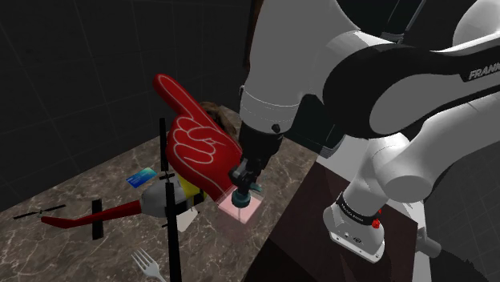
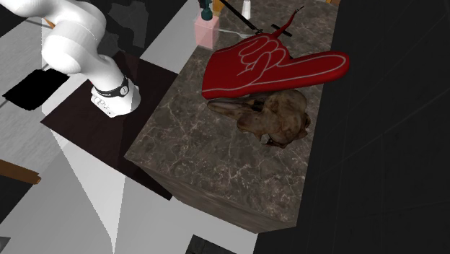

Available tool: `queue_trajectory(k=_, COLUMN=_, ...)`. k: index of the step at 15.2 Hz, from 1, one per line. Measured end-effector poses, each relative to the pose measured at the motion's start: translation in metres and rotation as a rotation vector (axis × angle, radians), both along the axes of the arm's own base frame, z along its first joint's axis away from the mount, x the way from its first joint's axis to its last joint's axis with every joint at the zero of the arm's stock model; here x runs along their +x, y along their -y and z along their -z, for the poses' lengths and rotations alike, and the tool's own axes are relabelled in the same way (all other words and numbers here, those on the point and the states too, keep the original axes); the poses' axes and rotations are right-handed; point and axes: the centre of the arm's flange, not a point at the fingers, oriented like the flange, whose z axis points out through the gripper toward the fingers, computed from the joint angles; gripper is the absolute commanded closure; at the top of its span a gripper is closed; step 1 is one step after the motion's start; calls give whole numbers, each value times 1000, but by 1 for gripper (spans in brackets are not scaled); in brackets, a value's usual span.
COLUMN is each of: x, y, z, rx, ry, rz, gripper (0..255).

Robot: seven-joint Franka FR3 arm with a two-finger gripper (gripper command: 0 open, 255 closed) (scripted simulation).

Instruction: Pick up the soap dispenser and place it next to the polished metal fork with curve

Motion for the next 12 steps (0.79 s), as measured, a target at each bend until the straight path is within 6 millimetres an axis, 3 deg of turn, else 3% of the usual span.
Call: queue_trajectory(k=12, x=0, y=-2, z=61, rx=5, ry=5, rz=-1, gripper=255)
